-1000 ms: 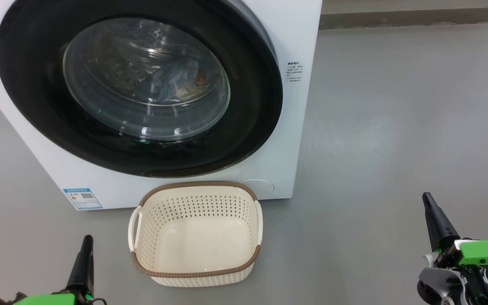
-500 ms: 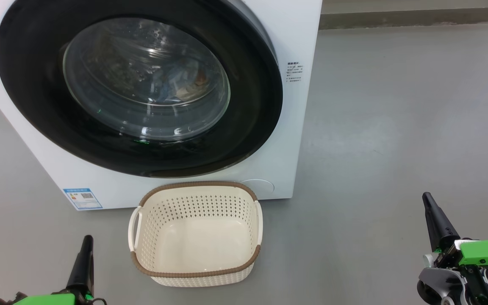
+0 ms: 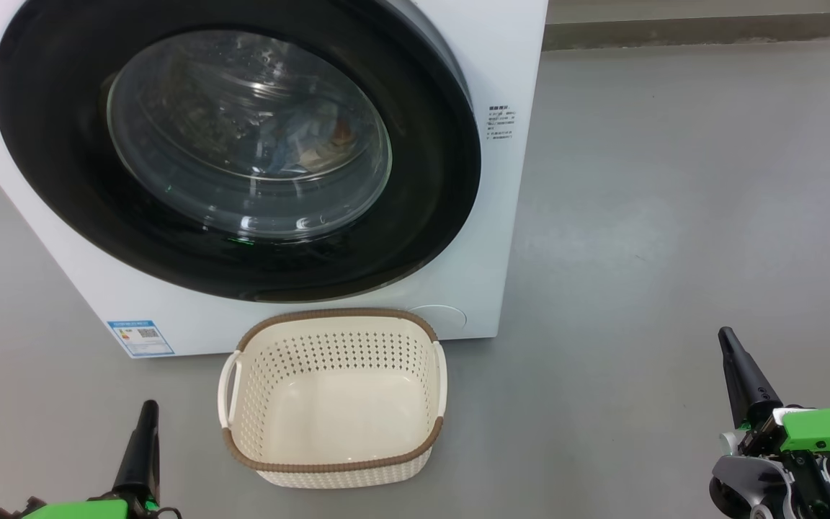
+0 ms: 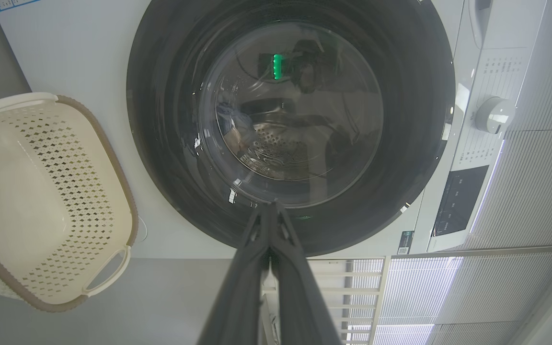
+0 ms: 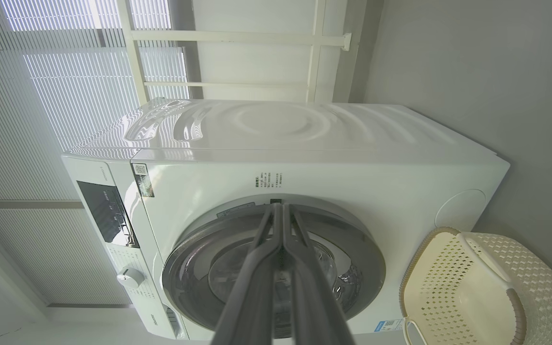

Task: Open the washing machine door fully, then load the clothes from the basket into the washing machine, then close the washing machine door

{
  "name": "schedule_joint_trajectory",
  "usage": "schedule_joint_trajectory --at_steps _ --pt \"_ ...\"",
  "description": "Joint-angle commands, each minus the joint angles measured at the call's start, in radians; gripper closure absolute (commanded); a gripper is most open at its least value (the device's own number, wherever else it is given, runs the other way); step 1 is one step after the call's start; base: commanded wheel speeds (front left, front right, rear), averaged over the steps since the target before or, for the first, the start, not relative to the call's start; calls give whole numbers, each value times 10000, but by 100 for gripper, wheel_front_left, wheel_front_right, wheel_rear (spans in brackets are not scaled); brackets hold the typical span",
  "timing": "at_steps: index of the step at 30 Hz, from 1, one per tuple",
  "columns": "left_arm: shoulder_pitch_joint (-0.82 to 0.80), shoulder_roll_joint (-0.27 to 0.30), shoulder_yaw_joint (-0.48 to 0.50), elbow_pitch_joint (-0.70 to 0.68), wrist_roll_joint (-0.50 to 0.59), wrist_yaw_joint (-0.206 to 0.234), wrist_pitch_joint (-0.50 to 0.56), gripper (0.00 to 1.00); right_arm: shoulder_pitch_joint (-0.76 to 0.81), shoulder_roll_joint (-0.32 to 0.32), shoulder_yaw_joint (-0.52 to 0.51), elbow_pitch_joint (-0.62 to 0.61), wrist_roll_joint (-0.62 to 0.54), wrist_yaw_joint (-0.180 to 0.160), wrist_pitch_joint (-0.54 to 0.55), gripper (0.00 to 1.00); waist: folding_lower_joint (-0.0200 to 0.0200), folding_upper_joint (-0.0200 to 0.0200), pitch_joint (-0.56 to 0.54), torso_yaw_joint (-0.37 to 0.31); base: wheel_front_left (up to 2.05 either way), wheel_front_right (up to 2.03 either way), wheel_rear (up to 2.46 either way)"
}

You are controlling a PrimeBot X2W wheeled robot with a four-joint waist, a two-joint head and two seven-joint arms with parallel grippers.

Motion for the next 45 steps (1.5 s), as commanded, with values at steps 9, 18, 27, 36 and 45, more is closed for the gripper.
schedule_joint_trajectory --at_steps 9,18,27,36,45 --pt "-363 89 326 -306 -74 2 68 100 -63 -85 179 -298 -49 16 83 100 0 0 0 0 0 0 0" --pt "-363 89 326 -306 -74 2 68 100 -63 -85 179 -298 -49 16 83 100 0 0 0 0 0 0 0" --pt "-363 89 326 -306 -74 2 67 100 -63 -85 178 -298 -49 16 83 100 0 0 0 0 0 0 0" --pt "-363 89 326 -306 -74 2 67 100 -63 -84 178 -298 -49 16 83 100 0 0 0 0 0 0 0" --pt "-363 89 326 -306 -74 2 67 100 -63 -84 178 -298 -50 16 83 100 0 0 0 0 0 0 0"
